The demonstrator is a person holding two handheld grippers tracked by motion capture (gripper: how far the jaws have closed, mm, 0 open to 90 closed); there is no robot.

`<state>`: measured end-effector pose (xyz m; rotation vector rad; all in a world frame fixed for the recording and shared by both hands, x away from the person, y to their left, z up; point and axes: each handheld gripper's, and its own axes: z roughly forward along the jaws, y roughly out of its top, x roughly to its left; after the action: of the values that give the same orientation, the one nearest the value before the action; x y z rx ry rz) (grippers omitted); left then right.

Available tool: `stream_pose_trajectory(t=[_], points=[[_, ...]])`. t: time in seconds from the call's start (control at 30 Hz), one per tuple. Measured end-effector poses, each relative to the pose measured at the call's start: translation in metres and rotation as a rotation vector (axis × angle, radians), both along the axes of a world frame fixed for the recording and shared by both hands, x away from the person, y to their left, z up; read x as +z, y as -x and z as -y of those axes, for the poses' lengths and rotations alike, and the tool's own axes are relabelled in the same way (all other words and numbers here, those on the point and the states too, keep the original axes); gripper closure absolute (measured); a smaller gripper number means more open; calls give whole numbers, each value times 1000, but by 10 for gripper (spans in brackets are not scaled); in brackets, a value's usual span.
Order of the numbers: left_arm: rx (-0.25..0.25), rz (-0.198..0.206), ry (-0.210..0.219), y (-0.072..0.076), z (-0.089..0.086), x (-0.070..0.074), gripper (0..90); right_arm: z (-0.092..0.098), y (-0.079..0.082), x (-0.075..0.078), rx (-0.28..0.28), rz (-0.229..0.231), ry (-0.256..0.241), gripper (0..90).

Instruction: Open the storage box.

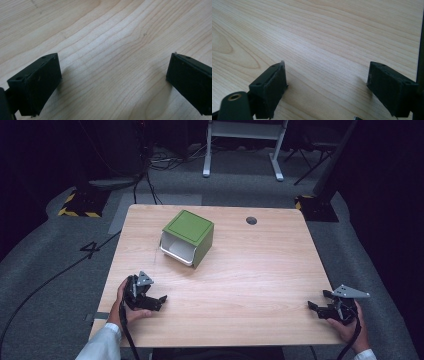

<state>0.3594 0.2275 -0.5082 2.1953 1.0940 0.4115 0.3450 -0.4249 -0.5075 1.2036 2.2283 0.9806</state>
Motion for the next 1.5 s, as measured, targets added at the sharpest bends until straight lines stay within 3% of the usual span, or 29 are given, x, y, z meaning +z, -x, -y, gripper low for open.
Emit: stream_pose_trajectory(t=[0.23,0.43,0.53,0.6,0.67,0.7,0.77,0.9,1.07,1.3,1.5], points=[[-66,-4,1,-13,7,0,0,0,0,0,0,2,1,157],[-80,-13,-10,-17,17,2,3,0,0,0,-1,3,2,155],[-113,-9,-2,-16,21,5,45,0,0,0,-1,1,1,155],[-152,17,-7,-15,25,10,233,0,0,0,0,1,1,156],[-160,38,-11,-14,31,15,154,0,0,0,-1,-2,-2,156],[-160,38,-11,-14,31,15,198,0,0,0,-1,-2,-2,156],[-187,37,-1,-16,36,19,200,0,0,0,-1,-2,-2,155],[-210,72,5,-19,47,30,178,0,0,0,-2,-2,-2,154],[-232,123,59,-30,60,50,175,0,0,0,-2,-3,-3,154],[-263,161,63,-40,76,58,170,0,0,0,-2,-3,-2,155],[-283,160,74,-48,85,62,166,0,0,0,-2,-3,-3,154]])
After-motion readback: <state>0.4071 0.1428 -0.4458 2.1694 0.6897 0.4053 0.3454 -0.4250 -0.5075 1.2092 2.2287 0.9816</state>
